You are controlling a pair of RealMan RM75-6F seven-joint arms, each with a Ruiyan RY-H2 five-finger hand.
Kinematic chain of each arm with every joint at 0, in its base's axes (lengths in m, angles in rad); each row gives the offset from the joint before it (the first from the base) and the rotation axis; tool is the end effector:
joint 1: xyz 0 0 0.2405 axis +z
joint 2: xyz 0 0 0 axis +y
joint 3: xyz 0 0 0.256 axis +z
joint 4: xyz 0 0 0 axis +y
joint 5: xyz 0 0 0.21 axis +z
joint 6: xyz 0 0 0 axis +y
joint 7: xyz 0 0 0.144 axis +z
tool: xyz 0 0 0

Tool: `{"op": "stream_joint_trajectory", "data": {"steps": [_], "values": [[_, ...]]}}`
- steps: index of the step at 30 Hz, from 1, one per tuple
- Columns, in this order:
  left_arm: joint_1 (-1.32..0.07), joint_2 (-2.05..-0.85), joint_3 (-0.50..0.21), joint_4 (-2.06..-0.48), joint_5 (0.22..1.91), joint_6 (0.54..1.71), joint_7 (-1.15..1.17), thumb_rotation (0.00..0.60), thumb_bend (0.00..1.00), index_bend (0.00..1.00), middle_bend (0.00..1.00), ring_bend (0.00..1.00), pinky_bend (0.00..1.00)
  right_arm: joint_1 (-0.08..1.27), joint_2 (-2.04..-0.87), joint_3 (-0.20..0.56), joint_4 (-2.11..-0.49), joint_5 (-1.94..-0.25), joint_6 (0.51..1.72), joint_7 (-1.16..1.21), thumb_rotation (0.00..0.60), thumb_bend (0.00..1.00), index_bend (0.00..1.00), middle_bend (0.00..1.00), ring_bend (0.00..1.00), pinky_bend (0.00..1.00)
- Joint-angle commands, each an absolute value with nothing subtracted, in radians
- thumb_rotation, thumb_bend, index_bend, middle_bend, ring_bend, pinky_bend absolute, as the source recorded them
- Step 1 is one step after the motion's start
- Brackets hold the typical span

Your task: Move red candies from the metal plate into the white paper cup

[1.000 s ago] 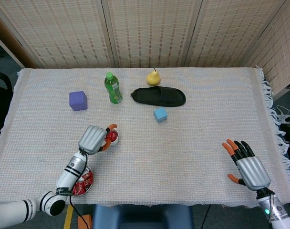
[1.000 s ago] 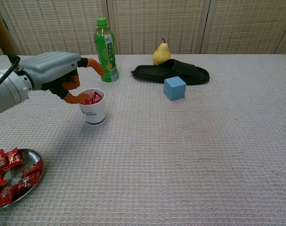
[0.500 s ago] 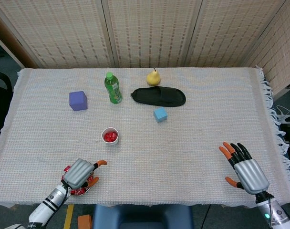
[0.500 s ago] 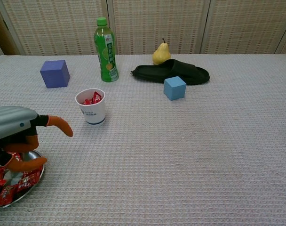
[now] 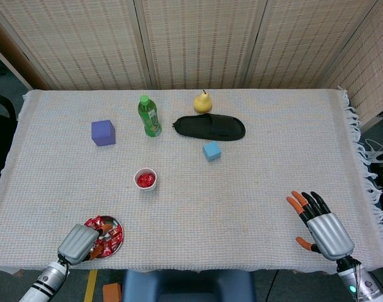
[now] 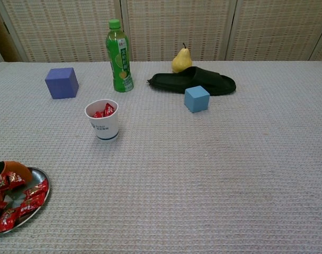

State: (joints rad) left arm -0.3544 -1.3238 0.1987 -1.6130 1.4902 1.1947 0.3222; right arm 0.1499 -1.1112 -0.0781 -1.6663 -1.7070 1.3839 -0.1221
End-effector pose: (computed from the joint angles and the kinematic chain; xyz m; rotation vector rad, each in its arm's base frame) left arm -0.2703 0.1842 0.0274 -1.9849 -0.9111 -0.6567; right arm -0.2788 -0.1650 0.1168 1.7593 -0.8559 0.8550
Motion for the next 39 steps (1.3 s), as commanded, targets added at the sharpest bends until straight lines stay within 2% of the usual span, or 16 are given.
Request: {"op": "stream_joint_trajectory", "data": {"steps": [1, 28, 39], "values": [[-0.344, -1.323, 0.198, -1.6, 1.489, 1.191, 0.323, 0.6, 0.38, 0.25, 1.0, 1.0, 1.0, 0.15, -1.112, -0.079, -1.667, -1.707, 1.383, -0.123, 0.6, 0.1, 0.0, 0.0, 0.0, 0.0], [-0.337, -1.33, 0.142, -1.573, 1.418, 1.111, 0.411, 0.6, 0.37, 0.34, 1.0, 1.0, 1.0, 0.148, -1.111, -0.077, -1.667, -1.706, 1.383, -0.124, 0.6, 0.1, 0.0, 0.0, 0.0, 0.0], [-0.336, -1.349, 0.118, -1.558, 1.395, 1.106, 0.469, 0.6, 0.37, 0.46, 1.0, 1.0, 1.0, 0.147, -1.109, -0.076, -1.666, -1.706, 1.385, -0.12, 0.6, 0.1, 0.0, 0.0, 0.0, 0.0]]}}
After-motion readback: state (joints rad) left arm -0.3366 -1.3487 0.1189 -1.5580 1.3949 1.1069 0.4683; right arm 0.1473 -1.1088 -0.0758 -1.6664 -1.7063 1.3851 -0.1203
